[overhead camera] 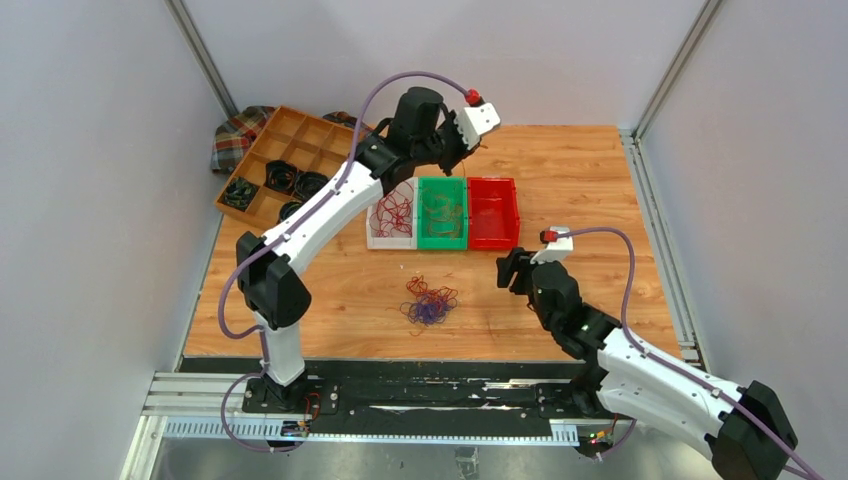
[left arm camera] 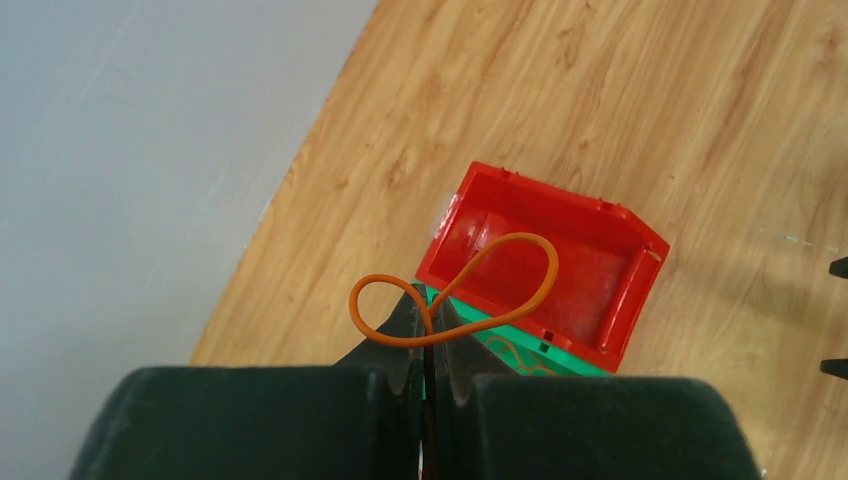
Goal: Untangle the cables
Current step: Place the cable in the bin.
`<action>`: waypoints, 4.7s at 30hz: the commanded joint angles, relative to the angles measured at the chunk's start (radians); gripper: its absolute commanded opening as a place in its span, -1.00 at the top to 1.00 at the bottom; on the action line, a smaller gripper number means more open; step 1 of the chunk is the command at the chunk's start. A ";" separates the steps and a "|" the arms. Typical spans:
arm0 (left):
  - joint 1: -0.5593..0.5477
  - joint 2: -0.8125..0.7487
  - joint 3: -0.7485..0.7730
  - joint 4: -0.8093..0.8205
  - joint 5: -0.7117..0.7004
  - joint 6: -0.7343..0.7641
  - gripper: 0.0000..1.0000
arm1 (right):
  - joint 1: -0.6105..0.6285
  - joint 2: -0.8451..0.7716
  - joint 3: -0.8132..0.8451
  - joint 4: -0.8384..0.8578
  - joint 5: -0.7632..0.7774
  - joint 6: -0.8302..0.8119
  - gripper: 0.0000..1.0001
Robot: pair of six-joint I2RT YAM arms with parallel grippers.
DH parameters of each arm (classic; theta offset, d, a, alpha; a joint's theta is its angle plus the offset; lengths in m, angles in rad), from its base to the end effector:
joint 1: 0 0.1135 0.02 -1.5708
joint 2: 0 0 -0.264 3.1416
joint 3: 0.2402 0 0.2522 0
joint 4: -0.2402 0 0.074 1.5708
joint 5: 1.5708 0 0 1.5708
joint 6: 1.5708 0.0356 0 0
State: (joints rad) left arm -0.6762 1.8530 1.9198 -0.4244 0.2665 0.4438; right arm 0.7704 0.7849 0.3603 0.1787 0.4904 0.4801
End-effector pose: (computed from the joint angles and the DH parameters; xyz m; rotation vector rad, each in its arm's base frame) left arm 0.3337 -0.2798 0.4053 1.1765 1.5388 -0.4119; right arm 0.1433 0.1157 0.2282 0.0862 1.8078 0.4506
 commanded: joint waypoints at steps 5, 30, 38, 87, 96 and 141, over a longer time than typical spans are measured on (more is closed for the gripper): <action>0.028 0.045 -0.039 -0.014 -0.088 -0.001 0.99 | -0.045 0.018 0.018 -0.018 0.006 -0.005 -0.22; 0.043 0.206 -0.262 0.079 -0.182 0.169 0.99 | -0.098 0.041 0.034 -0.042 -0.034 -0.011 -0.22; 0.041 0.237 -0.171 -0.049 -0.146 0.187 0.55 | -0.107 0.035 0.041 -0.053 -0.035 -0.011 -0.22; 0.224 -0.265 -0.813 -0.054 0.111 -0.047 -0.05 | 0.104 0.610 0.239 0.355 -0.344 -0.056 -0.25; 0.245 -0.265 -0.940 0.180 0.113 -0.229 -0.06 | 0.155 0.798 0.175 0.444 -0.380 -0.016 -0.10; 0.176 -0.203 -0.601 -0.316 0.208 0.057 0.32 | 0.194 0.064 -0.096 0.073 -0.075 -0.037 -0.11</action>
State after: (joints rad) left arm -0.4999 1.6463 1.3262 -0.5285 0.4908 0.2806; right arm 0.9554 0.8623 0.2501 0.2710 0.3763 0.4526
